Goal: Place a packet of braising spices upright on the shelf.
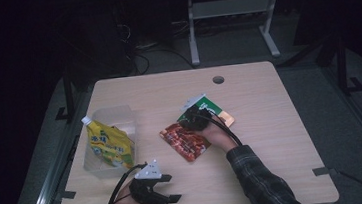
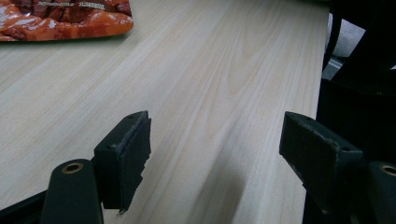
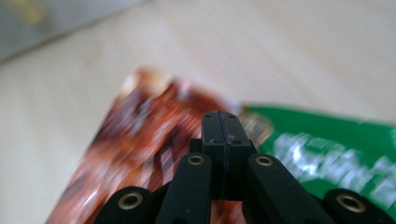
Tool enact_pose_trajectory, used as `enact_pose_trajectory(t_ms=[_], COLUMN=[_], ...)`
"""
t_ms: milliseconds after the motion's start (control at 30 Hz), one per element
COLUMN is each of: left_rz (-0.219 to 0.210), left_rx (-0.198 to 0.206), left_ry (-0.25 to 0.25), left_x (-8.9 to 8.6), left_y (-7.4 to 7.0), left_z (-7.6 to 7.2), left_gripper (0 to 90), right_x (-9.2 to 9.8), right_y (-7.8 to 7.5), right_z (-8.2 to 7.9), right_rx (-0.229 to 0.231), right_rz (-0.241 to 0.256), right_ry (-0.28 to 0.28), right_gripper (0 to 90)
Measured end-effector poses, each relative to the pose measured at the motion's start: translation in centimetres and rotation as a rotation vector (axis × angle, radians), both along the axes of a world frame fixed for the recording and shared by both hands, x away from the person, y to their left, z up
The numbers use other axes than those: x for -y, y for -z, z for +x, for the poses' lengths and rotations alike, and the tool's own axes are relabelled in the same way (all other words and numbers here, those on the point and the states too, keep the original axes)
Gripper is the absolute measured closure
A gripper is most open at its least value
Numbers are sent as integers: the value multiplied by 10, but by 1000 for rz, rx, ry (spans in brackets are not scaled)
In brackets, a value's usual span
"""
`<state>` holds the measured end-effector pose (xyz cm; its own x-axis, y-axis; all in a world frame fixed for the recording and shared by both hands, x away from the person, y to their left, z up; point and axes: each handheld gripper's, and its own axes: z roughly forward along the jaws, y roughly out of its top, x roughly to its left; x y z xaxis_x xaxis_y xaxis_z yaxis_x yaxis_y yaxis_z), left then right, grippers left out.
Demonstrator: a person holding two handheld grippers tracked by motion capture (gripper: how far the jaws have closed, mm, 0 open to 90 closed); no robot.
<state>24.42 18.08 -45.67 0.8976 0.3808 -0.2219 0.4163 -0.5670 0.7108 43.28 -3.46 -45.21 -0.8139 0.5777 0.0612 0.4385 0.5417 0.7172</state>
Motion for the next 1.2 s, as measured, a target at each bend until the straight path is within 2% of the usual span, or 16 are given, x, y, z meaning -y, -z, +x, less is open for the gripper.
enact_pose_trajectory(t_ms=[67, 133, 167, 333, 433, 467, 533, 633, 967, 1200], left_rz=[-1, -8, -8, -15, -15, -16, -13, -7, 1, 6], left_rx=[4, 2, 3, 8, 8, 8, 10, 8, 10, 21], left_ry=[-2, -5, -6, -10, -13, -13, -11, -11, -7, -6], left_x=[0, -1, -1, -4, -5, -4, -4, -3, -1, 1], left_y=[0, -1, -1, -2, -3, -3, -2, -2, -1, -2], left_z=[0, 0, 0, 0, 0, 0, 0, 0, -1, 1], left_gripper=[243, 243, 243, 243, 243, 243, 243, 243, 243, 243], right_x=[-4, -10, -14, -23, -20, -17, -11, -3, 28, 42], right_y=[1, 3, 4, 13, 17, 18, 21, 22, 21, 18], right_z=[11, 19, 23, 25, 21, 18, 14, 6, -39, -70], right_rx=[16, 10, 10, 8, 17, 30, 20, 17, -1, -5], right_rz=[9, 24, 4, -56, -45, -34, -4, 13, 15, -21], right_ry=[27, 42, 34, 28, 26, 28, 36, 41, 30, 11], right_gripper=[900, 900, 900, 900, 900, 900, 900, 900, 900, 900])
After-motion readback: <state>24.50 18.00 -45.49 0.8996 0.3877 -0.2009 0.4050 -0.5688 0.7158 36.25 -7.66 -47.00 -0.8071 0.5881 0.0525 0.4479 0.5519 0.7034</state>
